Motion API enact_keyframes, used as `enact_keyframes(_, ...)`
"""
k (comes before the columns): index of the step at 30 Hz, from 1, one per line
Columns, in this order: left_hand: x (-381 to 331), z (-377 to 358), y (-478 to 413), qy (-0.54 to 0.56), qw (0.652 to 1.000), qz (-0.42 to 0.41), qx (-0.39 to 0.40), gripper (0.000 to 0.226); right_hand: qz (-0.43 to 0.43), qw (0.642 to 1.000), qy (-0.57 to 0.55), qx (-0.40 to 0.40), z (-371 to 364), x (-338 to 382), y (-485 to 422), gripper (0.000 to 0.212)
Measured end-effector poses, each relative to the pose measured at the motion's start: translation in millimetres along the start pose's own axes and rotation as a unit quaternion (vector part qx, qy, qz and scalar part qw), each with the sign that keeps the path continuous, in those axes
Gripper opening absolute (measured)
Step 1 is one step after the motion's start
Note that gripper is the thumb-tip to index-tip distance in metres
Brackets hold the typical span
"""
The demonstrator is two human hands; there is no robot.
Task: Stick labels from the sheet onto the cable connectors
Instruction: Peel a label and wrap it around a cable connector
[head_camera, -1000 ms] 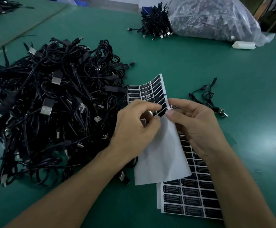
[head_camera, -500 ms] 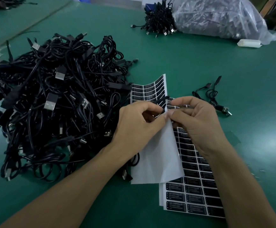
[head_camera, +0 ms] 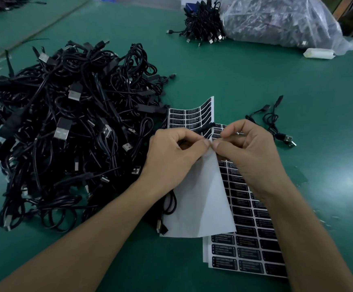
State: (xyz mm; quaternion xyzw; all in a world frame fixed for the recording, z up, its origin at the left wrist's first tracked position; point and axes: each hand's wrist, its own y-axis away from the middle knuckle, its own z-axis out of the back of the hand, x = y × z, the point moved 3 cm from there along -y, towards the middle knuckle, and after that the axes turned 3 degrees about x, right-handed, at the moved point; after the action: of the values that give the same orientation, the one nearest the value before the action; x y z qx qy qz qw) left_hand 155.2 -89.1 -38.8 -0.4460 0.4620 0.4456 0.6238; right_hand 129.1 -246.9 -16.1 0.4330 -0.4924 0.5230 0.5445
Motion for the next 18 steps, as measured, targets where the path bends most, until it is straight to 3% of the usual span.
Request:
enact_keyframes(4, 1, 1, -1, 0.008, 1.000, 0.005, -0.021, 0.009, -0.032, 0.995, 0.088, -0.035, 10, -3, 0, 0.019)
enact_keyframes(10, 2, 1, -1, 0.044, 0.998, 0.017, -0.039, 0.015, -0.082, 0.934, 0.347, -0.014, 25, -6, 3, 0.014)
enact_keyframes(13, 2, 0, -1, 0.051, 0.998, 0.014, -0.035, 0.012, -0.010, 0.918, 0.394, -0.038, 21, 0, 4, 0.017)
enact_keyframes(18, 1, 0, -1, 0.051, 0.998, 0.009, -0.031, 0.011, 0.160, 0.911, 0.375, -0.064, -9, 10, 8, 0.020)
